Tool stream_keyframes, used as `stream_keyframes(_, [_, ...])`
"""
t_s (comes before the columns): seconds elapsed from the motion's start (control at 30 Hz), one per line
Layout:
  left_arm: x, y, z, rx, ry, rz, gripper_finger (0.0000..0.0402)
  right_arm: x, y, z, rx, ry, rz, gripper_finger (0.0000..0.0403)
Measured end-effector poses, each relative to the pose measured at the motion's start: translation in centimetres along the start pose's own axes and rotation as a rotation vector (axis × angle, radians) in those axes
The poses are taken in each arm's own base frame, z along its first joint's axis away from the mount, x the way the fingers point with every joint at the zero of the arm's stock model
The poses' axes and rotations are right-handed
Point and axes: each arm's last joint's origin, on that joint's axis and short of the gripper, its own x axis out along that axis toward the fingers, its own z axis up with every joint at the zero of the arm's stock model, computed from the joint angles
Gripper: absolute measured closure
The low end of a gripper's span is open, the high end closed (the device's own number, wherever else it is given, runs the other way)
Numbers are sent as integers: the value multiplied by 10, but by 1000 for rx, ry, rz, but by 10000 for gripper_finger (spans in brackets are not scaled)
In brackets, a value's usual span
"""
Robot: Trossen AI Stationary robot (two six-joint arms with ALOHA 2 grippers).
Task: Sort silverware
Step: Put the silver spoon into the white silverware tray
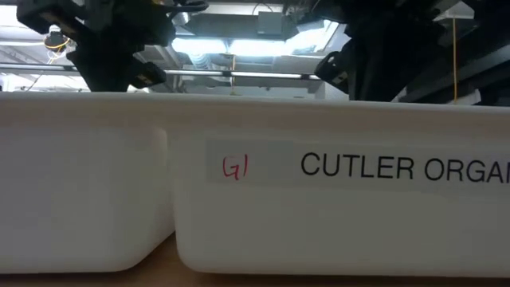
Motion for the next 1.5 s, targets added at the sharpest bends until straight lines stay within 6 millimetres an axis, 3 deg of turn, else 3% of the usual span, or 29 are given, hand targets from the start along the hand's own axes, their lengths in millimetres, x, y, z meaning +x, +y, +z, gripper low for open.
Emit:
stream_keyframes(0.3, [22,0,8,55,64,-10,384,-1,0,-4,-18,37,9,359])
stream_keyframes(0.63, [51,-6,11,246,196,-49,384,-35,3,13,-16,94,-29,359])
stream_keyframes(1.07, [54,-6,11,246,218,-49,385,-43,3,14,-46,135,-68,359])
stream_keyframes(1.23, [29,-6,-1,258,218,-51,399,-43,3,14,-46,134,-68,359])
stream_keyframes(1.33, [11,-4,-19,207,168,-33,398,-43,3,14,-47,133,-68,359])
stream_keyframes(1.5, [14,-7,-55,98,5,7,398,-43,3,14,-46,132,-68,359])
